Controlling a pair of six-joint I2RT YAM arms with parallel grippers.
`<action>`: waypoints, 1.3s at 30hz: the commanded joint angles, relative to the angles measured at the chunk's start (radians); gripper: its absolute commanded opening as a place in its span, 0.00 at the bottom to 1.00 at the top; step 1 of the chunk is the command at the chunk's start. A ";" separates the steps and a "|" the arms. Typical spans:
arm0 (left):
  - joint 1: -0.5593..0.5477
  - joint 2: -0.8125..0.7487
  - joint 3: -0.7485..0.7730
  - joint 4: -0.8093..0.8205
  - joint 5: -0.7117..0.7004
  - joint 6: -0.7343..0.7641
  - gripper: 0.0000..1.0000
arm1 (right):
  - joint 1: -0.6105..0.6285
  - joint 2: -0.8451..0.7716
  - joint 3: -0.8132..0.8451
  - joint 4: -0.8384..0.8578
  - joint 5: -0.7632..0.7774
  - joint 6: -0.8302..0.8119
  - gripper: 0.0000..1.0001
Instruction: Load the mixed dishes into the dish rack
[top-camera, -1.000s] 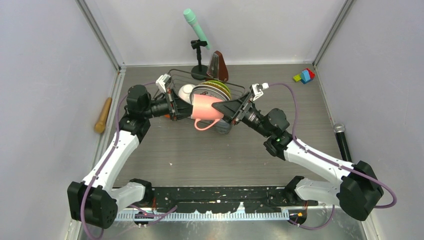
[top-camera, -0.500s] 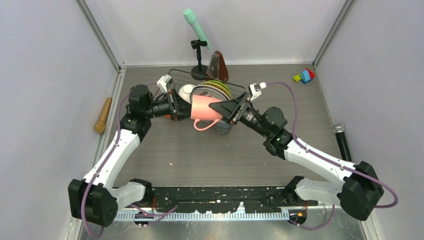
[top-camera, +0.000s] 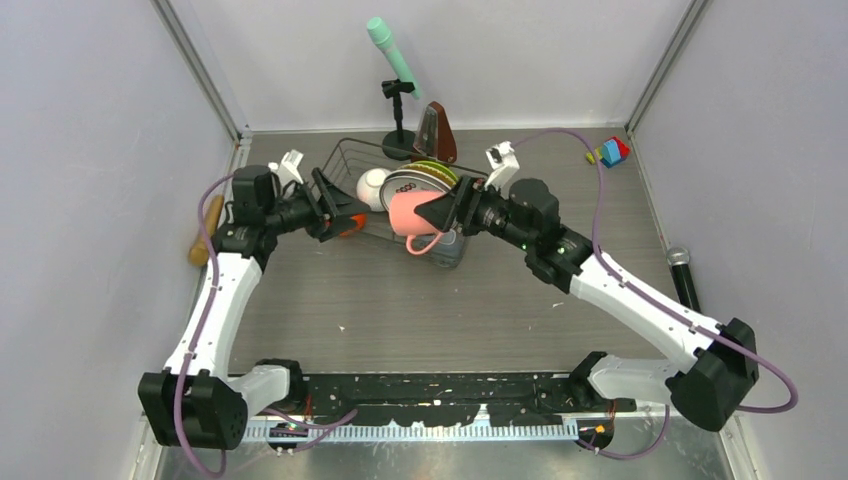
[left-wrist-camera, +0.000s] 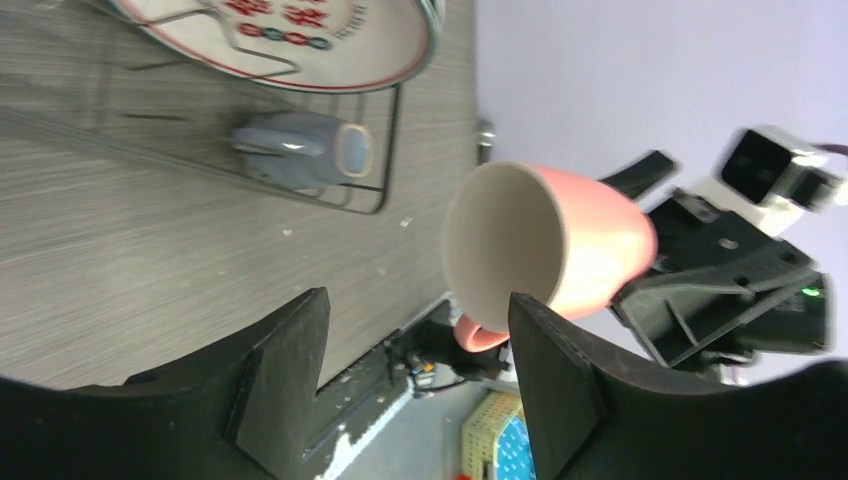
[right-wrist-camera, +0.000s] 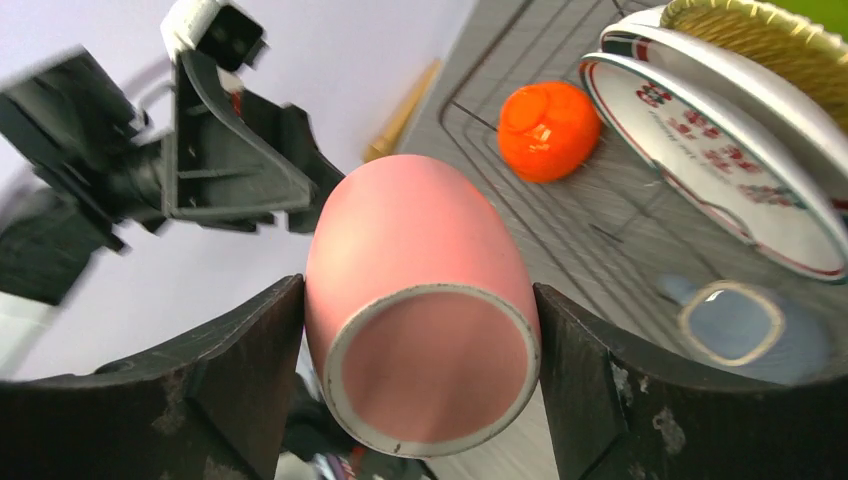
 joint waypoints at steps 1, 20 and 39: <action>0.056 -0.007 0.072 -0.233 -0.144 0.208 0.72 | 0.002 0.091 0.224 -0.148 -0.087 -0.401 0.00; 0.124 -0.192 0.009 -0.366 -0.581 0.322 0.97 | 0.004 0.651 0.939 -0.577 -0.383 -1.255 0.00; 0.123 -0.230 -0.032 -0.366 -0.592 0.311 0.93 | 0.069 0.896 1.112 -0.623 -0.265 -1.417 0.00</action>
